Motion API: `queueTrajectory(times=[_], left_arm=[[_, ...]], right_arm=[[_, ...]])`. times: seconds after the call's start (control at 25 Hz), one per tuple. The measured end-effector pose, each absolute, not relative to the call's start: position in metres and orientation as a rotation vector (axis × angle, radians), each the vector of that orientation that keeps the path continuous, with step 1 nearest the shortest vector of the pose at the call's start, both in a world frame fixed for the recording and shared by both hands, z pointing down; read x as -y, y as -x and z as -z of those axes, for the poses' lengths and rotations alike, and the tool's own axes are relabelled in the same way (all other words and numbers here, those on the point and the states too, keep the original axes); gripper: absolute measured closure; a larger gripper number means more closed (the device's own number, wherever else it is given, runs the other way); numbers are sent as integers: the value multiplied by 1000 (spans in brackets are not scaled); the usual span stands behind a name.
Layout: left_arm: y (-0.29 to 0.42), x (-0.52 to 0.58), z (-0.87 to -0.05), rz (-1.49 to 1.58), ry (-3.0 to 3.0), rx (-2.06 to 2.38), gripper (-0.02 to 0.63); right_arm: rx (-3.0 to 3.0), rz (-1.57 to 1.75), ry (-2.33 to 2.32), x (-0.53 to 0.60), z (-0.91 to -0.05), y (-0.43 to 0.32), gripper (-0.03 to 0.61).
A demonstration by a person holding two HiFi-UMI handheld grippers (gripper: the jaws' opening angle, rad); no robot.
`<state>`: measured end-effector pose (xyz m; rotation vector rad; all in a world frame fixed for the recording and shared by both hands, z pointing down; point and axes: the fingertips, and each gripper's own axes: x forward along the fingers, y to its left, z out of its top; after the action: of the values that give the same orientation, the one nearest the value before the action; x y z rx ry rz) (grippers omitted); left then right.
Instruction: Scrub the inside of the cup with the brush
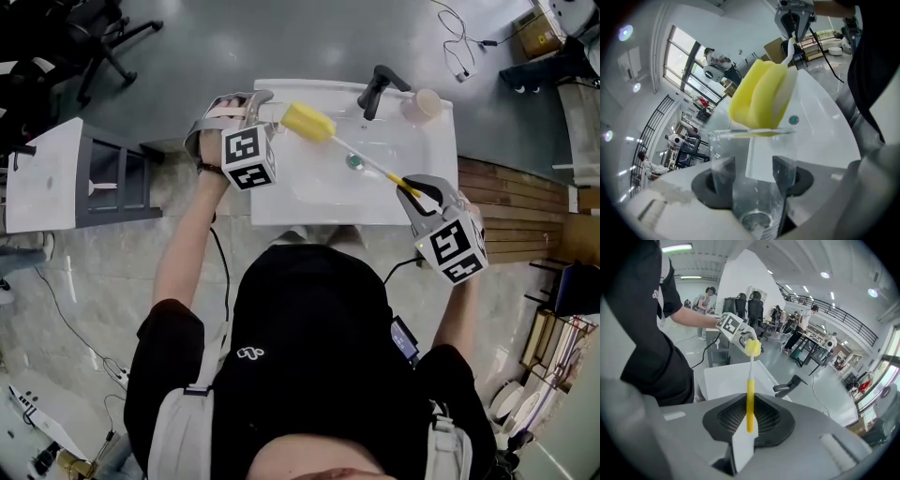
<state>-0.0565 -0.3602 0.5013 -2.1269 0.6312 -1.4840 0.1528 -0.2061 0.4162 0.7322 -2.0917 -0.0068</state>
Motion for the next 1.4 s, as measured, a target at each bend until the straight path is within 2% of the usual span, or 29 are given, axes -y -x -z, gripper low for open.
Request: queueTrajectory(times=[0.24, 0.6, 1.4], left_arm=[[56, 365, -487, 1366, 2275, -737, 342], [21, 370, -436, 1034, 2558, -842, 342], [-31, 377, -333, 463, 2760, -1049, 342]], right_arm=[[2246, -126, -898, 214, -401, -169, 529], [2491, -225, -1146, 251, -377, -176, 529], [2777, -203, -1679, 343, -301, -174, 528]])
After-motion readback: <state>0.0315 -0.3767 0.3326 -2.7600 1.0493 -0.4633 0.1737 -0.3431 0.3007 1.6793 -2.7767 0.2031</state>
